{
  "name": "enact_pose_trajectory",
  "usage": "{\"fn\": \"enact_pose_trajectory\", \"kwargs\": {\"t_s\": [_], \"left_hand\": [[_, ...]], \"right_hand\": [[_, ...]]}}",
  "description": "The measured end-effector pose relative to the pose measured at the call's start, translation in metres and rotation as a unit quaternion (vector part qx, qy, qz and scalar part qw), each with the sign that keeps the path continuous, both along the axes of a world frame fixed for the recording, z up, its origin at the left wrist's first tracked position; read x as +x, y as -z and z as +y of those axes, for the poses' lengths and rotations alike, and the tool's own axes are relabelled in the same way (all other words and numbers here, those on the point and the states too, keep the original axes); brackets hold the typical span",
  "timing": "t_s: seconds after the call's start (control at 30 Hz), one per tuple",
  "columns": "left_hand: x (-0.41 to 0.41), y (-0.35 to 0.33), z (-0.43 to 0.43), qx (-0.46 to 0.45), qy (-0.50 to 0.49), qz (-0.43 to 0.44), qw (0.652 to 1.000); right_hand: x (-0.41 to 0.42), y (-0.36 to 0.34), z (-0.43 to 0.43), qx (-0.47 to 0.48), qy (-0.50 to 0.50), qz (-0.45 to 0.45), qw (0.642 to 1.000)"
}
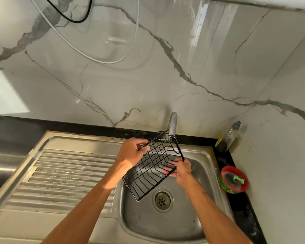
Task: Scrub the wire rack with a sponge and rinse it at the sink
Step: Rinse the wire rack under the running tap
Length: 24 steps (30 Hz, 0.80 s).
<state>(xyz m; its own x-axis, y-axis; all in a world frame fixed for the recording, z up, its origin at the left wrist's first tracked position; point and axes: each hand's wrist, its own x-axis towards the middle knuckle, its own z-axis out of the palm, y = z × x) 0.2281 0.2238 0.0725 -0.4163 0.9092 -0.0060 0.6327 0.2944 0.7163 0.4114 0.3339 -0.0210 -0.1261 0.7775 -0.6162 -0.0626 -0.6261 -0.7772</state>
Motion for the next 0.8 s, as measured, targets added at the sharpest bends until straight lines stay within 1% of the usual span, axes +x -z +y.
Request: {"fn": "enact_pose_trajectory", "kwargs": {"t_s": [0.1,0.17,0.2,0.23,0.27,0.33,0.4,0.47,0.53,0.57,0.6,0.67,0.7,0.77,0.8], "left_hand": [[-0.012,-0.009,-0.005,-0.003,0.006,0.007,1.000],[-0.017,-0.005,-0.016,0.028,-0.026,0.004,0.999],[-0.018,0.001,-0.025,0.058,-0.046,-0.015,0.997],[-0.016,0.008,-0.035,0.092,-0.070,-0.052,0.992],[-0.014,0.017,-0.045,0.115,-0.100,-0.107,0.982],[-0.003,0.029,-0.058,0.101,-0.143,-0.210,0.962],[0.006,0.040,-0.061,0.052,-0.132,-0.267,0.953],[0.011,0.054,-0.062,0.061,-0.116,-0.303,0.944],[0.006,0.064,-0.062,0.106,-0.149,-0.359,0.915],[0.000,0.066,-0.061,0.130,-0.164,-0.370,0.905],[-0.003,0.061,-0.058,0.150,-0.168,-0.384,0.896],[-0.004,0.034,-0.048,0.151,-0.178,-0.354,0.906],[-0.006,0.022,-0.042,0.129,-0.191,-0.321,0.919],[-0.014,0.002,-0.026,0.081,-0.226,-0.247,0.939],[-0.017,-0.008,-0.020,0.061,-0.218,-0.205,0.952]], "right_hand": [[-0.004,0.005,-0.005,-0.030,0.031,0.017,0.999],[-0.004,0.008,-0.009,-0.047,0.052,0.035,0.997],[-0.004,0.010,-0.011,-0.055,0.061,0.049,0.995],[-0.004,0.012,-0.014,-0.065,0.071,0.065,0.993],[-0.003,0.014,-0.017,-0.074,0.082,0.079,0.991],[-0.002,0.021,-0.023,-0.096,0.100,0.097,0.986],[-0.003,0.024,-0.031,-0.117,0.101,0.114,0.981],[-0.003,0.028,-0.040,-0.137,0.090,0.130,0.978],[0.000,0.028,-0.044,-0.147,0.047,0.128,0.980],[0.001,0.030,-0.043,-0.146,0.006,0.112,0.983],[0.004,0.030,-0.042,-0.145,-0.041,0.076,0.986],[0.005,0.031,-0.036,-0.121,-0.117,-0.008,0.986],[0.004,0.031,-0.032,-0.090,-0.136,-0.039,0.986],[0.000,0.026,-0.018,-0.019,-0.143,-0.068,0.987],[-0.003,0.022,-0.011,0.007,-0.142,-0.063,0.988]]}}
